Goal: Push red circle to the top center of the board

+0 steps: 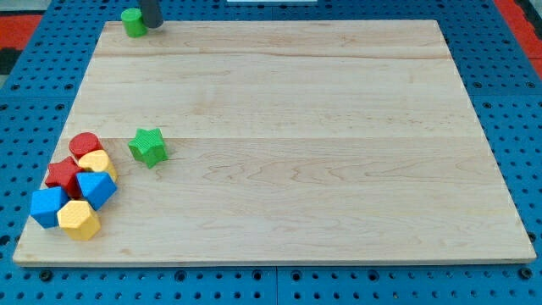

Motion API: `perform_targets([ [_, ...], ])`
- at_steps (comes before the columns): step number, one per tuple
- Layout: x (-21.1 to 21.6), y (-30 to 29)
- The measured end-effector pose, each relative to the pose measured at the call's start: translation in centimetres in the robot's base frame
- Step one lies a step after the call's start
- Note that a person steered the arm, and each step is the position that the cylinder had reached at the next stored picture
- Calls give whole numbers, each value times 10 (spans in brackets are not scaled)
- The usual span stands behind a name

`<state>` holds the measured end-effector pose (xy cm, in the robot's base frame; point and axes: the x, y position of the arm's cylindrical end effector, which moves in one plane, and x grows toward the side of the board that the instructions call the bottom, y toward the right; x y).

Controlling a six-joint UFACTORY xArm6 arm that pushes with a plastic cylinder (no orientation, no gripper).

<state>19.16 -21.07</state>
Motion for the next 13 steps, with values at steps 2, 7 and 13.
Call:
perform_targets([
  [2, 20, 33],
  [7, 79, 55],
  [13, 280, -87],
])
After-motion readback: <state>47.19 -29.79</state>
